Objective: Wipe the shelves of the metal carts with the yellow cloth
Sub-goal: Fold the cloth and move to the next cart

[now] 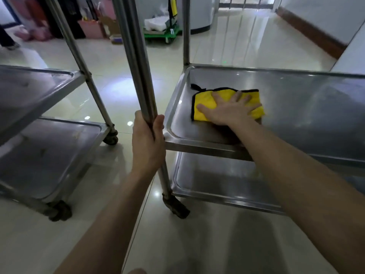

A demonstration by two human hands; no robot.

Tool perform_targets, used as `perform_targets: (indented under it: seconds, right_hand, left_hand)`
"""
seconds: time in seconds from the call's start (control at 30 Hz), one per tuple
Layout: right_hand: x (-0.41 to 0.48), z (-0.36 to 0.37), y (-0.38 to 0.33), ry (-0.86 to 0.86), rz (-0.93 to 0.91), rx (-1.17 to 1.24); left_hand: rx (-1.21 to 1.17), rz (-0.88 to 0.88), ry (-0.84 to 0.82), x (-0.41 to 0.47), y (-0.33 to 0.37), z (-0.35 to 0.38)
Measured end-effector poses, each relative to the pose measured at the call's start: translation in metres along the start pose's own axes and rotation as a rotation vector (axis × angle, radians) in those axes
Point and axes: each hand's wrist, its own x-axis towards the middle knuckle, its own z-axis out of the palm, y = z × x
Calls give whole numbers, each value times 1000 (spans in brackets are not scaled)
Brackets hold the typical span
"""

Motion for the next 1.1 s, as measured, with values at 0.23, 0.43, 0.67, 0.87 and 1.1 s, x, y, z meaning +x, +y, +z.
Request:
perform_targets:
  seconds: [0.23,0.43,0.67,0.87,1.1]
  right_hand:
    - [90,-11,-82,-61,-176,18]
    - [23,7,-66,-54,-372,-49]
    - [-96,35,-12,74,-581,3]
    - [-127,10,0,-20,-591,126]
    - [-132,-13,55,399,-443,442]
  left_hand:
    - [-2,6,24,2,-3,3]
    - [-21,-1,7,1,-1,0]
    - [-19,-36,-3,0,1,0]
    - [64,-143,-29,-16,8,-4]
    - [-374,-653,-153,-111,-18,-3]
